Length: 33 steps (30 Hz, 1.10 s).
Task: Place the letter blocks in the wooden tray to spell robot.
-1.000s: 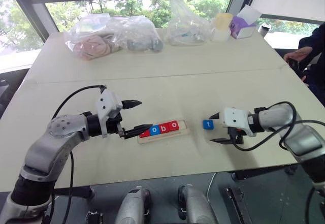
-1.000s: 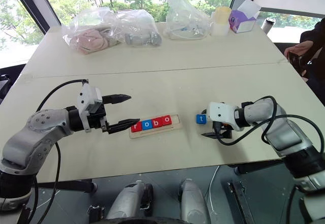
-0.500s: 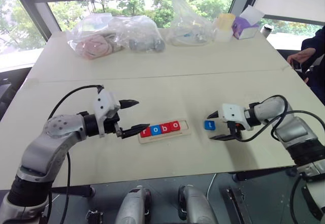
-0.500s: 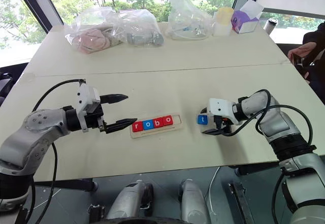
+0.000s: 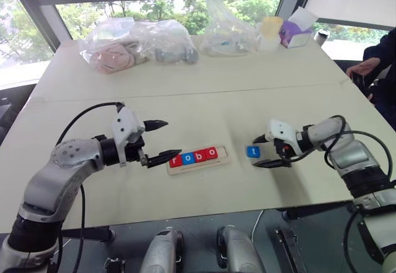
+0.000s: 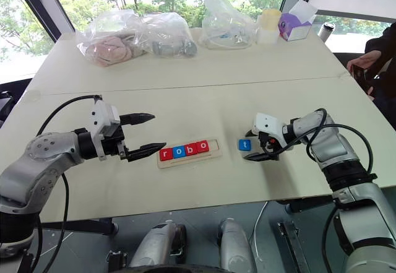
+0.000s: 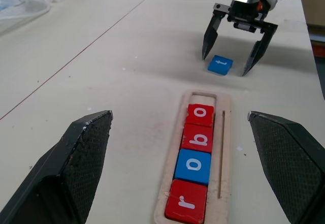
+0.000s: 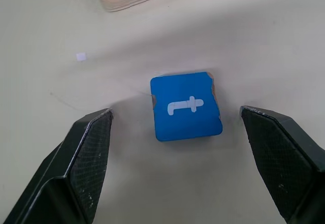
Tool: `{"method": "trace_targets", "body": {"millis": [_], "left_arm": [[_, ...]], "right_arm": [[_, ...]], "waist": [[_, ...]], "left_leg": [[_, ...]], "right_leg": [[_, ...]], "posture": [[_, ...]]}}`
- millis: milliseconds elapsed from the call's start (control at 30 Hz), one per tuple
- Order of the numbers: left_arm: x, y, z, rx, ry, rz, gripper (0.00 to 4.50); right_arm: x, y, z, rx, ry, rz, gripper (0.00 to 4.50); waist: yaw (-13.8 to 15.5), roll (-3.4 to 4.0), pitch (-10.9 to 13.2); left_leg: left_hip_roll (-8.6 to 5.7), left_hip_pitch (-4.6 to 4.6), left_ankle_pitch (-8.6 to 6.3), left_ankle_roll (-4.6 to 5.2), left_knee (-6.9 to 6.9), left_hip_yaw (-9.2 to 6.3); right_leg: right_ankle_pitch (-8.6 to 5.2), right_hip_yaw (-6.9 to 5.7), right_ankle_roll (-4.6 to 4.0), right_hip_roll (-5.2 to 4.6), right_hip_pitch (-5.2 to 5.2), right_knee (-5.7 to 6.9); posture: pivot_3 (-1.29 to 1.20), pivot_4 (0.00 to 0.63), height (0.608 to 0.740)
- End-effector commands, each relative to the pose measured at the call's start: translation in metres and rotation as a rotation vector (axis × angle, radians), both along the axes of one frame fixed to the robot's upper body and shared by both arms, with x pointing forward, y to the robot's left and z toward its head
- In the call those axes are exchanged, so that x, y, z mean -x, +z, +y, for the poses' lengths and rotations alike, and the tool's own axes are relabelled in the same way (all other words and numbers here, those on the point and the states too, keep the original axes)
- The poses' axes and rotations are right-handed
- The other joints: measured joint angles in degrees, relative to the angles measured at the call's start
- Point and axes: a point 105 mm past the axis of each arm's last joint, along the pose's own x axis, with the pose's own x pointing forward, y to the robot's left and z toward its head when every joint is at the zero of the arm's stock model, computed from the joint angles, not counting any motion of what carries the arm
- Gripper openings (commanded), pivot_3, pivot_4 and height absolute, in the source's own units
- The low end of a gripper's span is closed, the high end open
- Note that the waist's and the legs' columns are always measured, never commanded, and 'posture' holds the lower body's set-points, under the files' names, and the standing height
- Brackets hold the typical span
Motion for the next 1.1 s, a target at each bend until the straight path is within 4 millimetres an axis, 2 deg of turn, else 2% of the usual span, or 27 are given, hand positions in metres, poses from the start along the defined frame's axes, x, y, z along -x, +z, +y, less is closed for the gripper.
{"method": "trace_targets", "body": {"millis": [33,67,167,300,400,467,600,700,767,1100], "left_arm": [[0.003,0.012,-0.001,0.007,-0.009,-0.047,4.50],[0.003,0.012,-0.001,0.007,-0.009,-0.047,4.50],[0.004,0.011,-0.001,0.006,-0.010,-0.045,4.50],[0.005,0.011,-0.001,0.006,-0.011,-0.044,4.50],[0.005,0.011,-0.002,0.007,-0.010,-0.043,4.50],[0.006,0.010,-0.002,0.007,-0.009,-0.042,4.50],[0.005,0.009,-0.002,0.009,-0.009,-0.038,4.50],[0.004,0.010,-0.003,0.013,-0.011,-0.041,4.50],[0.003,0.010,-0.003,0.014,-0.010,-0.043,4.50],[0.008,0.010,-0.002,0.020,0.004,-0.043,4.50]], "right_arm": [[-0.005,0.006,0.001,-0.007,-0.007,-0.022,4.09],[-0.005,0.006,0.002,-0.011,-0.005,-0.018,4.09],[-0.005,0.007,0.006,-0.034,-0.003,-0.011,3.25],[-0.006,0.004,0.007,-0.033,-0.003,-0.013,1.23],[-0.007,0.007,0.006,-0.025,0.004,-0.035,1.15],[-0.007,0.016,0.013,-0.038,0.028,-0.066,1.15],[-0.001,0.033,0.040,-0.078,0.123,-0.098,1.15],[0.005,0.030,0.063,-0.038,0.227,-0.109,1.15],[0.007,0.027,0.071,-0.024,0.260,-0.105,1.15],[0.001,0.020,0.086,-0.007,0.293,-0.110,1.15]], "waist": [[0.1,0.01,0.0],[0.1,0.01,0.0],[0.0,0.01,0.0],[0.1,0.01,0.0],[0.1,0.01,0.0],[0.1,0.01,0.0],[0.0,0.03,0.0],[0.0,0.03,0.0],[0.1,0.03,0.0],[0.0,0.03,0.0]], "left_leg": [[0.00,0.00,0.00,0.00,-0.01,0.00],[0.00,0.00,0.00,0.00,-0.01,0.00],[0.01,0.00,0.00,0.00,-0.01,0.00],[0.01,0.00,0.00,-0.01,-0.02,0.00],[0.01,0.00,0.00,-0.01,-0.02,0.00],[0.01,0.00,0.00,-0.01,-0.02,0.00],[0.01,-0.01,0.00,-0.01,-0.05,0.00],[0.02,-0.02,0.00,-0.01,-0.05,0.00],[0.02,-0.02,0.00,-0.01,-0.05,0.00],[-0.01,-0.12,-0.01,-0.03,-0.07,0.01]], "right_leg": [[0.00,0.00,0.00,0.00,0.00,0.00],[0.00,0.00,0.00,0.00,0.00,0.00],[0.00,0.00,0.00,0.00,0.00,0.00],[0.00,0.00,0.00,0.00,-0.01,0.00],[0.00,0.00,-0.01,-0.01,0.00,-0.01],[0.00,0.00,-0.01,-0.01,0.00,-0.01],[0.00,0.01,-0.01,-0.01,-0.04,-0.01],[0.00,0.01,-0.01,0.00,-0.07,0.00],[0.00,0.01,-0.01,0.00,-0.06,0.00],[0.00,0.00,-0.01,-0.05,-0.15,-0.02]], "posture": [[0.00,0.150,0.725],[0.00,0.150,0.725],[0.00,0.150,0.725],[0.00,0.150,0.725],[0.00,0.150,0.725],[0.00,0.150,0.725],[0.00,0.150,0.725],[0.00,0.150,0.725],[0.00,0.150,0.725],[0.00,0.150,0.725]]}}
